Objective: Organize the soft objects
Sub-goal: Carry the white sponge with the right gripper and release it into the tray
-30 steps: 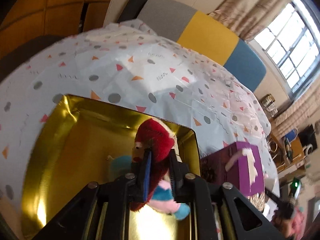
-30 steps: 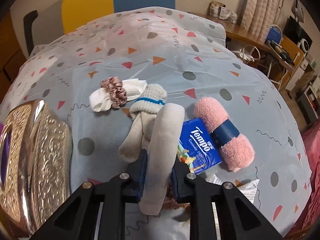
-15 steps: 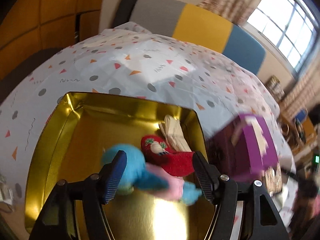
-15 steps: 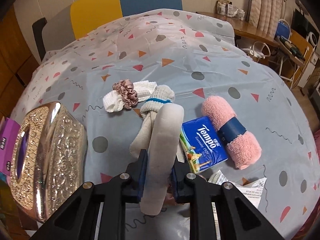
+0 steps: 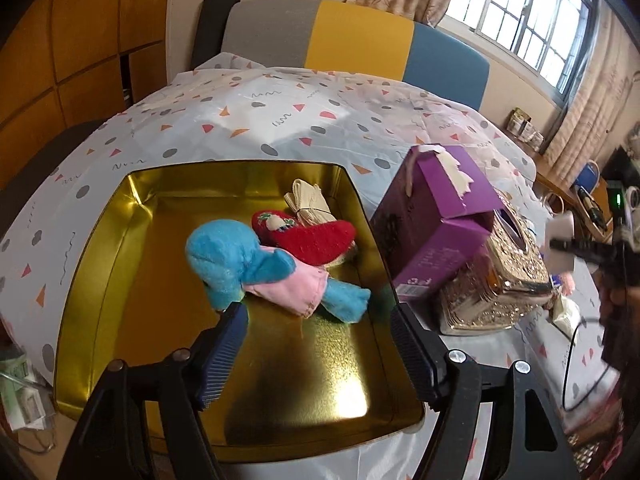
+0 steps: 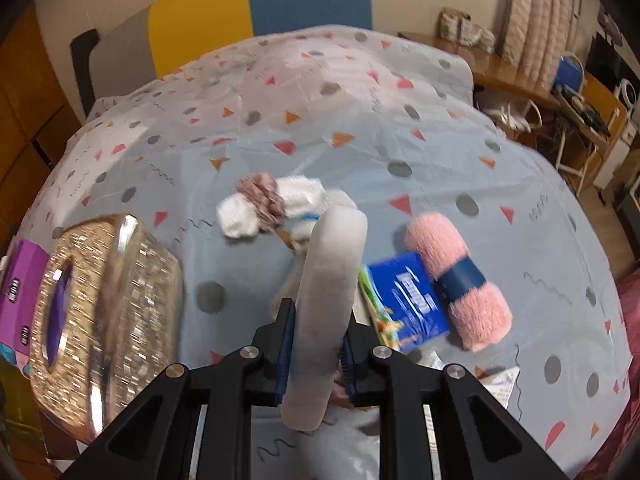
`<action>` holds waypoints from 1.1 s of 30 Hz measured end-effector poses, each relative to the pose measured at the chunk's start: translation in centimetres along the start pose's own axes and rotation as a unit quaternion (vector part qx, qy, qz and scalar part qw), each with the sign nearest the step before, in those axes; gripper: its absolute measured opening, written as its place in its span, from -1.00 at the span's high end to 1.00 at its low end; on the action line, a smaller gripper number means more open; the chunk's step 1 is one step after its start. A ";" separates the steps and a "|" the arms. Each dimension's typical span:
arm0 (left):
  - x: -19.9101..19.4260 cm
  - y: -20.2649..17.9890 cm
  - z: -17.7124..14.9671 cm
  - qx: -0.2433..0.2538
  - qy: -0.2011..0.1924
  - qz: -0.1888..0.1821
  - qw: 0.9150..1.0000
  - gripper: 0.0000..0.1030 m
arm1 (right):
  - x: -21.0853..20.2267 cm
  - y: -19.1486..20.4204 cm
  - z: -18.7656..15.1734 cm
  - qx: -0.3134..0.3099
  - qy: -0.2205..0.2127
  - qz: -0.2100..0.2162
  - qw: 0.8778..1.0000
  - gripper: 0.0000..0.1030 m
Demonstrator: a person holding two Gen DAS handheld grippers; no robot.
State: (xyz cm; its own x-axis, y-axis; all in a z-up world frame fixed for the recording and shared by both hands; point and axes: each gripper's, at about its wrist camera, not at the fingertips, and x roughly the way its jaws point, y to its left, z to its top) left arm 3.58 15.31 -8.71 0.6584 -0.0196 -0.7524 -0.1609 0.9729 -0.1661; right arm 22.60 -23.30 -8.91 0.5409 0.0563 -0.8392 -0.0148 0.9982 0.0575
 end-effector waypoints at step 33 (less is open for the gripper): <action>-3.9 10.8 -2.3 -0.107 -0.036 0.073 0.991 -0.50 | -7.9 34.0 -8.8 -0.320 0.021 0.306 0.896 0.60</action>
State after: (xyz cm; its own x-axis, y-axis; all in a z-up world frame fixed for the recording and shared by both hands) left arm -2.45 25.32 -9.00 0.6662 0.1417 -0.7322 -0.4058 0.8926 -0.1964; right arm 10.46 10.33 -5.09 0.2343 0.5839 -0.7773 -0.7844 0.5859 0.2037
